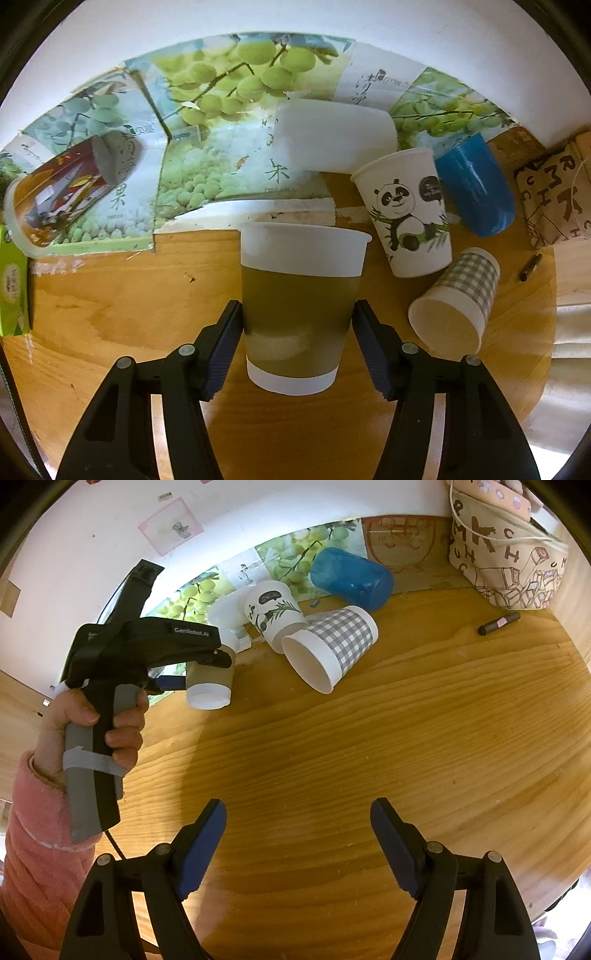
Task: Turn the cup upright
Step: 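Lift the cup with the left gripper and rotate it toward the right tool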
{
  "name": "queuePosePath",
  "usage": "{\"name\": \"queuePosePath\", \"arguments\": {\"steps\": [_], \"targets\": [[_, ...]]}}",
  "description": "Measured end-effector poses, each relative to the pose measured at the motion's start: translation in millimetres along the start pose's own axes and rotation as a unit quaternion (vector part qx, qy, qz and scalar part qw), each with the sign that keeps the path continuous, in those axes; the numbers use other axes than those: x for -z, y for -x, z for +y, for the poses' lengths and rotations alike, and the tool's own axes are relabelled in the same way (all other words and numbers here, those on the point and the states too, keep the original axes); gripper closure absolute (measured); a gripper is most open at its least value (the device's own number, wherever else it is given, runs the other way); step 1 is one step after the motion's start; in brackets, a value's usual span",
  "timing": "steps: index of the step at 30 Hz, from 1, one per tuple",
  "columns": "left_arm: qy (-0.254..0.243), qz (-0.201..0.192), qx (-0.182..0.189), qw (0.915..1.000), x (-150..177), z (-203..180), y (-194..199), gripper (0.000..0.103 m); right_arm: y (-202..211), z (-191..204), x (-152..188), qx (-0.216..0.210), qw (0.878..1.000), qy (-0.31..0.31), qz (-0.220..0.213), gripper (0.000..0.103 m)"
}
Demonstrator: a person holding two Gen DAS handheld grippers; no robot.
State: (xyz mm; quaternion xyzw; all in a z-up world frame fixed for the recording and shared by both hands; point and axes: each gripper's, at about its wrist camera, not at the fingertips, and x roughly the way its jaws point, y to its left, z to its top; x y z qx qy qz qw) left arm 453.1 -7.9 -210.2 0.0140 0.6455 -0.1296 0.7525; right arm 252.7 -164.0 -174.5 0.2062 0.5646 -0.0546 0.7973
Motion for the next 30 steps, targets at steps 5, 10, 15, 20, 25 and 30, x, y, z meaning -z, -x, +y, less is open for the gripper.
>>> {"name": "queuePosePath", "arguments": {"steps": [5, 10, 15, 20, 25, 30], "targets": [[-0.003, -0.006, 0.0, 1.0, 24, -3, 29, 0.038, 11, -2, 2, -0.004, 1.0, 0.001, -0.012, 0.022], [-0.009, -0.008, -0.006, 0.9999, 66, -6, 50, 0.038, 27, -10, 5, -0.017, 1.0, -0.002, -0.026, 0.022], [-0.008, -0.008, -0.009, 0.9999, 100, -22, 55, 0.038, 40, -23, 10, -0.034, 0.999, -0.012, -0.037, 0.022], [0.0, 0.005, 0.013, 0.9999, 139, -33, 51, 0.038, 53, -41, 21, -0.053, 0.997, -0.031, -0.041, 0.022], [0.016, 0.02, 0.046, 0.9986, 175, -46, 44, 0.038, 67, -61, 34, -0.064, 0.996, -0.05, -0.046, 0.022], [0.03, 0.034, 0.076, 0.9961, 205, -63, 38, 0.038, 79, -81, 49, -0.071, 0.994, -0.066, -0.045, 0.022]]}}
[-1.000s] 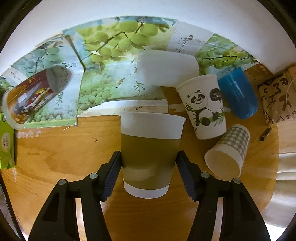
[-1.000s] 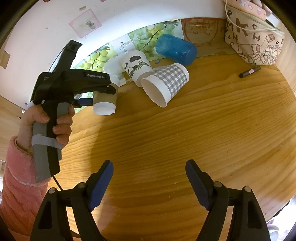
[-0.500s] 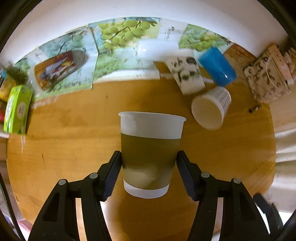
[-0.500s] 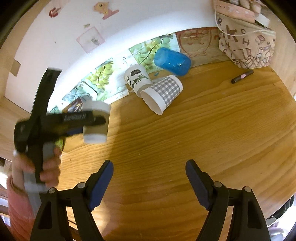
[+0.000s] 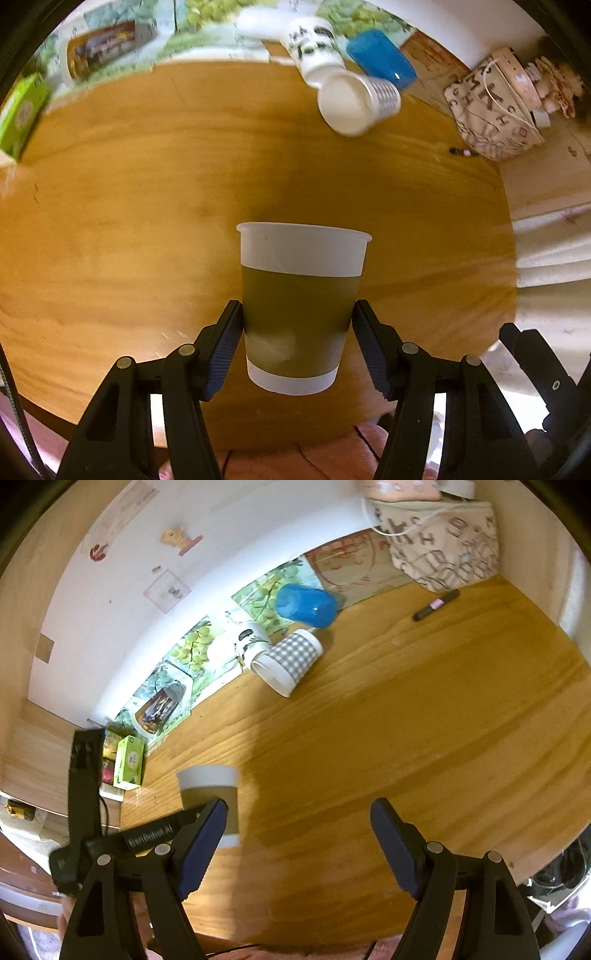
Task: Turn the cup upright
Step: 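Lift the cup with the left gripper and rotate it toward the right tool, then grasp the cup with the right gripper while the left gripper opens and releases it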
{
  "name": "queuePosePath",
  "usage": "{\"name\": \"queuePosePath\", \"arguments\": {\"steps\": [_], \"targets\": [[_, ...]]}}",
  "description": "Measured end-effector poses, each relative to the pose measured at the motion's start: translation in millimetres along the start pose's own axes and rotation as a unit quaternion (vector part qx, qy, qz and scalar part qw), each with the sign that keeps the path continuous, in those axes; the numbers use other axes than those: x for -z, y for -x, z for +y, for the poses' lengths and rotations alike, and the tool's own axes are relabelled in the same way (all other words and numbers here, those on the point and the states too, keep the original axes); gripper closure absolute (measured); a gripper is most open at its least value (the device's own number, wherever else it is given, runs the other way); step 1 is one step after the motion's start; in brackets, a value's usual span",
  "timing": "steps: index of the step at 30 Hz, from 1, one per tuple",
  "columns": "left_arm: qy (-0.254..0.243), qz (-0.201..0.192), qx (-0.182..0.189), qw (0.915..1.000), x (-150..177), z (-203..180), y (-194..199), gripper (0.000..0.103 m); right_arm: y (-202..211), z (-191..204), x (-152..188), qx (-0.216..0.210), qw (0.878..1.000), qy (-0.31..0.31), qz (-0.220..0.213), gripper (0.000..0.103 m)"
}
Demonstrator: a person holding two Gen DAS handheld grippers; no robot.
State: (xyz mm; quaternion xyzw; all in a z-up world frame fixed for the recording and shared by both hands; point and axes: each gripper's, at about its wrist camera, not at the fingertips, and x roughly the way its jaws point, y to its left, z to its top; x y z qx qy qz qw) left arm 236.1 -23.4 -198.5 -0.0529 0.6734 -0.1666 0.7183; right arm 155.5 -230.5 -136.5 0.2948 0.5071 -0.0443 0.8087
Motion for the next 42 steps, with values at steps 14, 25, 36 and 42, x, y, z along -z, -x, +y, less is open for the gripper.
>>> {"name": "queuePosePath", "arguments": {"steps": [14, 25, 36, 42], "targets": [[0.009, -0.017, 0.003, 0.9998, 44, -29, -6, 0.035, 37, -43, 33, -0.003, 1.0, -0.016, 0.002, 0.022], [0.03, -0.06, 0.019, 0.9975, 76, -21, 15, 0.026, 44, -52, 49, -0.016, 1.0, -0.015, 0.015, 0.022], [0.045, -0.164, 0.047, 0.9844, 107, 5, 53, 0.026, 22, -56, 62, -0.028, 0.998, -0.022, 0.056, 0.022], [0.023, -0.216, 0.056, 0.9745, 109, 7, 74, 0.026, 4, -72, 58, -0.016, 0.995, -0.06, 0.072, 0.022]]}}
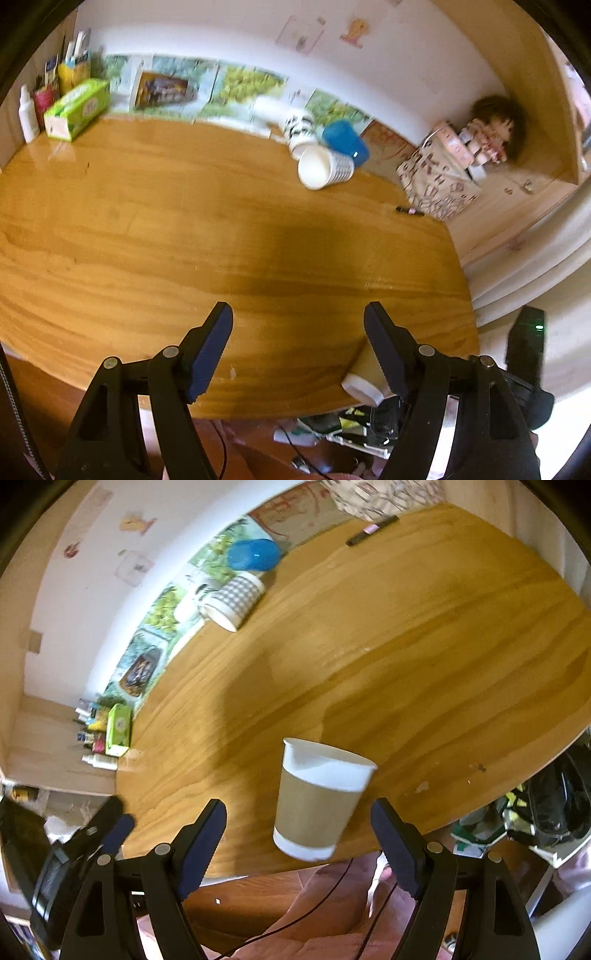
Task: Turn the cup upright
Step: 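Grasp the cup with the right gripper while the left gripper opens and releases it, then lower the cup upright onto the desk with the right gripper and open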
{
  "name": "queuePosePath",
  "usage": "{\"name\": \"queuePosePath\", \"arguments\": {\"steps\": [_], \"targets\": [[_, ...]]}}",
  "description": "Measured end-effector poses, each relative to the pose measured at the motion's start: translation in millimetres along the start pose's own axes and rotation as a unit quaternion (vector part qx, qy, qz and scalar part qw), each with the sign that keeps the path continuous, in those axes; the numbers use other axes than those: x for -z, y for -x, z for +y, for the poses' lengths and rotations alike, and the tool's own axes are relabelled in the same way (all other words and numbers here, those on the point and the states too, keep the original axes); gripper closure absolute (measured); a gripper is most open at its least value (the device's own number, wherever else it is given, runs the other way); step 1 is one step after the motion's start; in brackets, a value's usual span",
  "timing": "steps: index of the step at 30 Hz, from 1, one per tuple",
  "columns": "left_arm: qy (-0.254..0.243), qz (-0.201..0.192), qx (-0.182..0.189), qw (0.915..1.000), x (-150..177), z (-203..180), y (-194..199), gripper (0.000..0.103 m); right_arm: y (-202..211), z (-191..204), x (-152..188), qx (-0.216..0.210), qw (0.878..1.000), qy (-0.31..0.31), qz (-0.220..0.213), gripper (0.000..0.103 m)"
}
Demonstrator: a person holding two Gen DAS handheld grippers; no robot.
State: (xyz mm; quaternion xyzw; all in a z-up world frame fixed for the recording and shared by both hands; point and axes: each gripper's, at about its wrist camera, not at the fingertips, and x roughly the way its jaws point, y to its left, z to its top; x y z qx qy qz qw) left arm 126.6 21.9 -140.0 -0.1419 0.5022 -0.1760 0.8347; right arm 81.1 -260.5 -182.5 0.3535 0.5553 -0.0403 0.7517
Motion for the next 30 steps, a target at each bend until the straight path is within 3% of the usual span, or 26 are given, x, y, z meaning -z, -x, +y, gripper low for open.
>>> {"name": "queuePosePath", "arguments": {"steps": [6, 16, 22, 30], "targets": [[-0.035, -0.016, 0.009, 0.9992, -8, -1, 4, 0.026, -15, -20, -8, 0.007, 0.998, -0.059, 0.012, 0.022], [-0.079, -0.003, 0.02, 0.9967, -23, -4, -5, 0.026, -30, -26, -15, 0.029, 0.995, -0.097, 0.003, 0.026], [-0.098, -0.007, 0.025, 0.9948, -34, -3, -3, 0.026, -43, -17, -21, 0.036, 0.994, -0.099, 0.006, 0.029], [-0.095, -0.02, 0.032, 0.9948, -50, 10, 3, 0.026, -55, 12, -27, 0.057, 0.997, -0.056, -0.005, 0.032]]}}
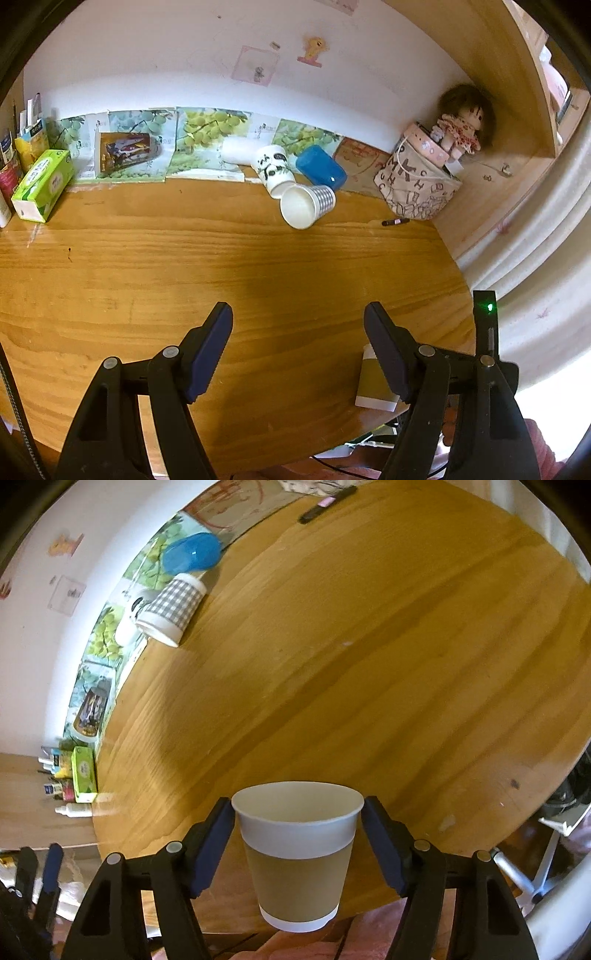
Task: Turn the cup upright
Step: 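Lower the cup upright onto the desk with the right gripper and open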
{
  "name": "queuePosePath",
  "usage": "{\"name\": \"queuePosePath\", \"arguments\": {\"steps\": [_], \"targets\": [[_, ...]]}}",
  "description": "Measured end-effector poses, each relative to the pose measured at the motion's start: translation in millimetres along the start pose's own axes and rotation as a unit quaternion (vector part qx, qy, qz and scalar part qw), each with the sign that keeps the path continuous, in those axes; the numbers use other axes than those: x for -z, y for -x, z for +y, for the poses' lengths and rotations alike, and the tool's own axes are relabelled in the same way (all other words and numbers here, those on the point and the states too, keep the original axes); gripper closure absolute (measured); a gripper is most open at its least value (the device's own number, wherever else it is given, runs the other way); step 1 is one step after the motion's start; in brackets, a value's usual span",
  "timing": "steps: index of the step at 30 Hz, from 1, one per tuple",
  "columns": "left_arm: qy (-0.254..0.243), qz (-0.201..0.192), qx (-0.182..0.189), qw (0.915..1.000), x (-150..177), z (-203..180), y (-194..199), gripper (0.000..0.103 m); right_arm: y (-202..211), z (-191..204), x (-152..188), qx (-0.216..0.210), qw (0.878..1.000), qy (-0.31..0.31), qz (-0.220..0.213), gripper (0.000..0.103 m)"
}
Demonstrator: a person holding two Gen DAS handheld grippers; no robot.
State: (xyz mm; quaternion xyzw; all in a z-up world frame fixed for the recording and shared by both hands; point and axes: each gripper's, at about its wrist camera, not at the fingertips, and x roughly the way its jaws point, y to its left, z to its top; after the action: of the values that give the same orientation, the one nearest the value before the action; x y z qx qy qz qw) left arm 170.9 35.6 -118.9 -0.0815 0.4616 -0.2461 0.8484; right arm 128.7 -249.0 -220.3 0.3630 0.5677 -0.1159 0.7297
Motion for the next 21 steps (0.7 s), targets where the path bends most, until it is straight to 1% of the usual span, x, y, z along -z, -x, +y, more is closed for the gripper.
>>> {"name": "queuePosePath", "arguments": {"steps": [4, 7, 9, 11, 14, 15, 16, 19, 21], "targets": [[0.007, -0.013, 0.002, 0.9999, -8, 9, 5, 0.026, 0, 18, 2, -0.003, 0.999, 0.038, -0.027, 0.032], [0.011, -0.023, 0.001, 0.9997, -14, 15, 6, 0.026, 3, 34, -2, -0.023, 0.996, 0.067, -0.055, 0.032], [0.013, -0.029, 0.0, 0.9995, -18, 19, 7, 0.026, 7, 45, -4, -0.029, 0.992, 0.09, -0.08, 0.032], [0.012, -0.034, 0.001, 0.9993, -22, 21, 8, 0.026, 10, 58, -7, -0.035, 0.986, 0.123, -0.11, 0.032], [0.01, -0.04, -0.002, 0.9991, -27, 24, 9, 0.026, 12, 76, -9, -0.04, 0.971, 0.181, -0.154, 0.032], [0.011, -0.042, -0.003, 0.9991, -28, 26, 9, 0.026, 12, 82, -8, -0.036, 0.964, 0.202, -0.166, 0.032], [0.011, -0.043, -0.004, 0.999, -29, 27, 9, 0.026, 11, 90, -6, -0.03, 0.955, 0.233, -0.179, 0.032], [0.016, -0.044, -0.004, 0.9989, -32, 30, 9, 0.026, 6, 109, 2, -0.019, 0.938, 0.293, -0.186, 0.032], [0.019, -0.042, -0.004, 0.9989, -33, 32, 7, 0.026, 0, 119, 10, -0.022, 0.928, 0.327, -0.18, 0.032]]}}
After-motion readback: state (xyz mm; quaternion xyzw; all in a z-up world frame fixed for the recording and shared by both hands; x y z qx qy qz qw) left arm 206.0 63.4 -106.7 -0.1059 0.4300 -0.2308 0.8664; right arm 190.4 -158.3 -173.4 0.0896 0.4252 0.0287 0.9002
